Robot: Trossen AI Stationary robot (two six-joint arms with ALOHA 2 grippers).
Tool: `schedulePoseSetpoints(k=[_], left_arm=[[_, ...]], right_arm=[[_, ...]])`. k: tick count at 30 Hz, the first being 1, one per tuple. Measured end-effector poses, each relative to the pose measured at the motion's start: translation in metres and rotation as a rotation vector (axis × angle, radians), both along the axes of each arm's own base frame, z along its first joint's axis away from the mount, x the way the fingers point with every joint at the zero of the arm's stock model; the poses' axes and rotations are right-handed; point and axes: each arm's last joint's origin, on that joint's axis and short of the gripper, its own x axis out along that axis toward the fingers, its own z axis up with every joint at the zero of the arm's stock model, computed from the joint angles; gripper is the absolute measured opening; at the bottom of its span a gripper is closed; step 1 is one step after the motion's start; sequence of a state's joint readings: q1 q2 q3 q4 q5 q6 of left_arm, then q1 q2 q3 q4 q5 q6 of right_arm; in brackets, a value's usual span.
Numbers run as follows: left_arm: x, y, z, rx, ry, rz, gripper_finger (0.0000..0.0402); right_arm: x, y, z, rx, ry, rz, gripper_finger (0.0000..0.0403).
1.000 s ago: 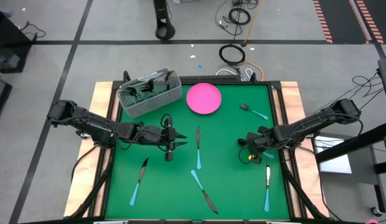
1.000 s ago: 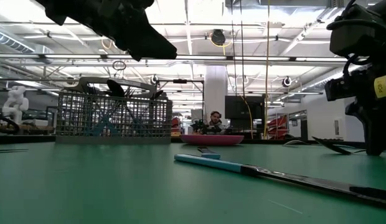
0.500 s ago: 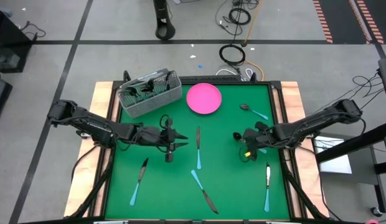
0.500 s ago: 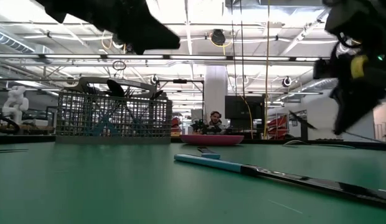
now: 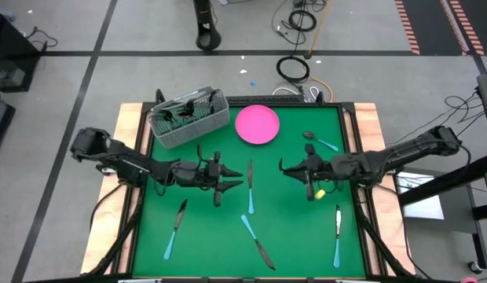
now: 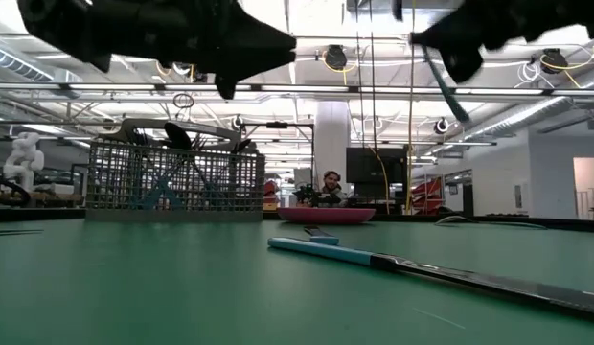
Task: Sort silverware
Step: Put the blue spoon into the gray silverware holder
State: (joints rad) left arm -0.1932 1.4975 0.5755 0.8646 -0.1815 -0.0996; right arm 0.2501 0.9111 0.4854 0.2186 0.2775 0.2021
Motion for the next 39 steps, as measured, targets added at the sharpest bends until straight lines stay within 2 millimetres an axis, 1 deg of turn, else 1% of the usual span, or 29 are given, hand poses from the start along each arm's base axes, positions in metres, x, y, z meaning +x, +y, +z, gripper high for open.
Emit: schedulePoseSetpoints(k=[3,6,9,14,18,21,27,33,39], left_arm=[[0.007,-0.002,-0.006,-0.016,-0.080,-0.031,0.0107],[0.012,-0.004,-0.011,-0.028,-0.143,-0.038,0.0107],[0.019,-0.004,-0.015,-0.046,-0.170,-0.029,0.0107],[0.032,-0.007,-0.021,-0.077,-0.125,-0.015,0.0107],[0.041,-0.009,-0.023,-0.076,-0.124,-0.030,0.0107],[0.044,-0.010,-0.021,-0.077,-0.132,-0.043,0.0107],[0.044,-0.010,-0.021,-0.078,-0.131,-0.048,0.0107],[0.044,-0.012,-0.021,-0.075,-0.127,-0.111,0.0107],[0.044,-0.012,-0.021,-0.076,-0.132,-0.114,0.0107]], right_arm=[[0.007,0.004,0.010,-0.011,-0.128,0.081,0.0000],[0.014,0.007,0.012,-0.015,-0.198,0.106,0.0000],[0.023,0.009,0.006,-0.022,-0.196,0.107,0.0000],[0.037,0.012,-0.002,-0.016,-0.232,0.106,0.0000],[0.047,0.015,-0.008,-0.009,-0.271,0.105,0.0000],[0.053,0.016,-0.013,-0.008,-0.287,0.106,0.0000],[0.063,0.019,-0.025,0.000,-0.316,0.105,0.0000],[0.071,0.020,-0.033,0.009,-0.357,0.101,0.0000],[0.075,0.021,-0.039,0.016,-0.398,0.093,0.0000]])
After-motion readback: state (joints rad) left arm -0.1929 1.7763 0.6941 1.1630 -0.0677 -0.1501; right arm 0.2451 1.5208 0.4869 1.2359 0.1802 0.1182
